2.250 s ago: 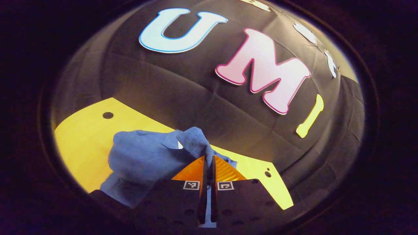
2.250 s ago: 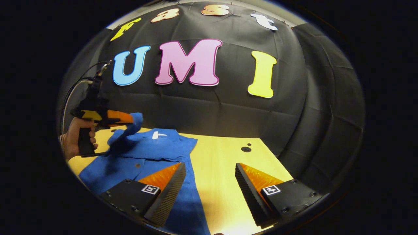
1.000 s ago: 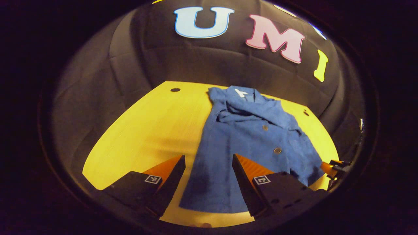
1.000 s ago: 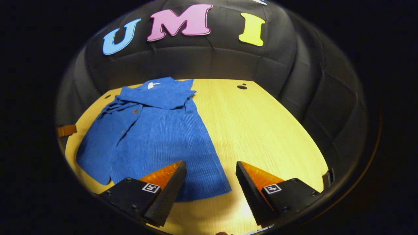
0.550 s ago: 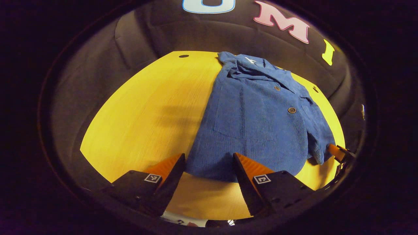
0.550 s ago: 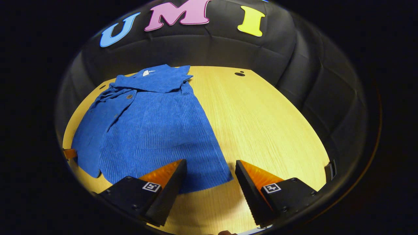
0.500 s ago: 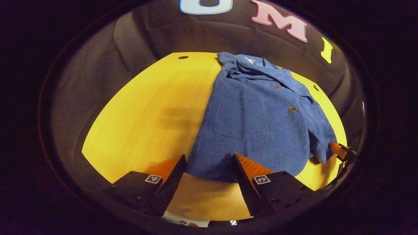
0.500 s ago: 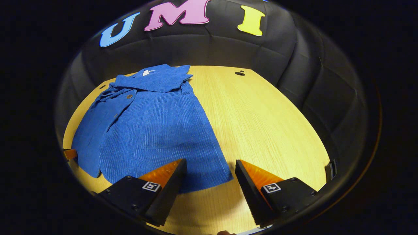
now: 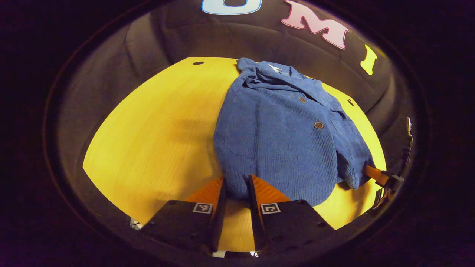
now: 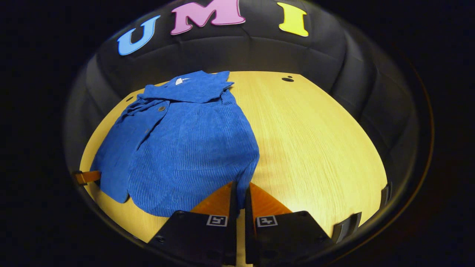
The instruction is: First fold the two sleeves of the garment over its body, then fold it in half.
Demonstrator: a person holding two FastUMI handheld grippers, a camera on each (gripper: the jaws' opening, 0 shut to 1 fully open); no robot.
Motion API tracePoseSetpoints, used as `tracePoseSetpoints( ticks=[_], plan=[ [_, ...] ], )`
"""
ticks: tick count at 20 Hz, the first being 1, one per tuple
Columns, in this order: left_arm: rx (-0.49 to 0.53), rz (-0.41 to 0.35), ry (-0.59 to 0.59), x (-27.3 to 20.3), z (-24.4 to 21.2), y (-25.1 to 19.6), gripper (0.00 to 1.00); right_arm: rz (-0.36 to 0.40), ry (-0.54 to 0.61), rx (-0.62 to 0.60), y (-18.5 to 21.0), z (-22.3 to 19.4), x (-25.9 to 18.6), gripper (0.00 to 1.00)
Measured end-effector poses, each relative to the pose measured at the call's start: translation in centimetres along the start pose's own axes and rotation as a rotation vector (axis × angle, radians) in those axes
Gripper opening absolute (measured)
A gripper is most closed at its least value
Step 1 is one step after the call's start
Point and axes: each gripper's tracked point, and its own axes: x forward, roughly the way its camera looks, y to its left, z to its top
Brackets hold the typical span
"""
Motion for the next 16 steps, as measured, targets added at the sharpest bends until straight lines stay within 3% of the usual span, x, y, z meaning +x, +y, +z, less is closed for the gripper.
tracePoseSetpoints(
  ticks=[1,3,5,10,14,15,16],
  plan=[
    [-0.013,-0.029,-0.001,1.0,0.4,-0.3,0.07,0.029,-0.007,-0.024,0.6,0.1,-0.2,0.1],
    [-0.009,-0.06,0.001,0.2,0.2,-0.4,0.07,0.076,-0.002,-0.037,1.1,-0.1,-0.4,0.06],
    [0.004,-0.101,0.004,0.1,0.1,-0.9,0.0,0.094,0.005,-0.008,0.9,-0.1,-0.3,0.05],
    [0.002,-0.173,-0.06,-1.1,2.9,-2.4,0.0,0.146,-0.043,0.102,2.6,3.2,-1.8,0.05],
    [0.01,-0.234,-0.162,-2.5,8.6,-4.6,0.0,0.187,-0.162,0.14,4.4,9.6,-2.6,0.05],
    [0.019,-0.234,-0.192,-2.6,10.2,-4.9,0.0,0.2,-0.189,0.147,4.7,11.0,-2.8,0.0],
    [0.028,-0.24,-0.221,-2.5,12.0,-5.3,0.0,0.212,-0.213,0.152,5.1,12.7,-2.8,0.05]
  ],
)
